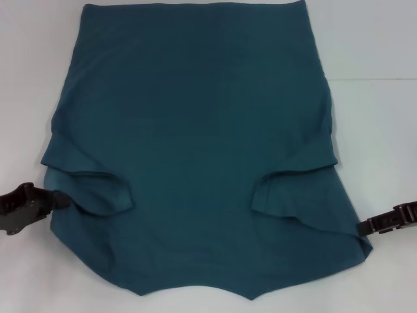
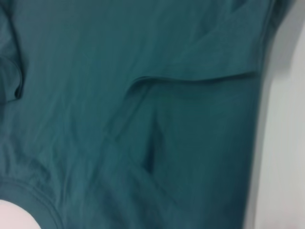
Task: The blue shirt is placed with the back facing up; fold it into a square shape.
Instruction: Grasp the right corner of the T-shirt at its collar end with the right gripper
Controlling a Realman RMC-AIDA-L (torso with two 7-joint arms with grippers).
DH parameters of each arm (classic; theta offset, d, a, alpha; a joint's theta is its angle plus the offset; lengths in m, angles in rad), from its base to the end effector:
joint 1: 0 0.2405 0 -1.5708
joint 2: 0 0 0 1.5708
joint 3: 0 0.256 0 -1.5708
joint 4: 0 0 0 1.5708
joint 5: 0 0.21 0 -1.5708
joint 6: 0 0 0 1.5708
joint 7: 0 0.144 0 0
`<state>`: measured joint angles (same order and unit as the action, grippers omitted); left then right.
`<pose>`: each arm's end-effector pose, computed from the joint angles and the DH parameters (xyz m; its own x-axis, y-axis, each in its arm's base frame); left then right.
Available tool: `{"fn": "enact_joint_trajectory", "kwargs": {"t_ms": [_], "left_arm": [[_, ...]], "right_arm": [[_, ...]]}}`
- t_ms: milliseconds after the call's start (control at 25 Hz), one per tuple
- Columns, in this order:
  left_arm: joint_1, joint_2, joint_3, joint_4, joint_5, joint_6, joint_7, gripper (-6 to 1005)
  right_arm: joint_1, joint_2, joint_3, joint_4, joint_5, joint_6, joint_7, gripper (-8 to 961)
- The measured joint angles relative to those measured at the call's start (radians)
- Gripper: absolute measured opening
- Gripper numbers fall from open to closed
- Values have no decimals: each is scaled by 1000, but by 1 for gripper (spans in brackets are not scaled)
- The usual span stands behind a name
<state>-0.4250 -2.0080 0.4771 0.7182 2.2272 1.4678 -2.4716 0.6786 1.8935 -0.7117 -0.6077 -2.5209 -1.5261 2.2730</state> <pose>-0.3494 0.3102 0.0550 -0.1606 0.8439 0.5119 0.9825 0.0871 0.1646 0.3101 0.3545 0.0497 0.3584 -0.9299 -0.0826 -0.9226 -0.3392 -0.1838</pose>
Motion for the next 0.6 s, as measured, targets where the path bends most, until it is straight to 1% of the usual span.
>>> {"fn": "enact_joint_trajectory", "kwargs": {"t_ms": [320, 600], "left_arm": [[1, 0, 0, 0, 0, -4, -1, 14], [2, -1, 0, -2, 0, -7, -1, 14]], "right_arm": [[12, 13, -43, 7, -1, 0, 6, 679], [20, 24, -58, 9, -1, 0, 9, 678]]}}
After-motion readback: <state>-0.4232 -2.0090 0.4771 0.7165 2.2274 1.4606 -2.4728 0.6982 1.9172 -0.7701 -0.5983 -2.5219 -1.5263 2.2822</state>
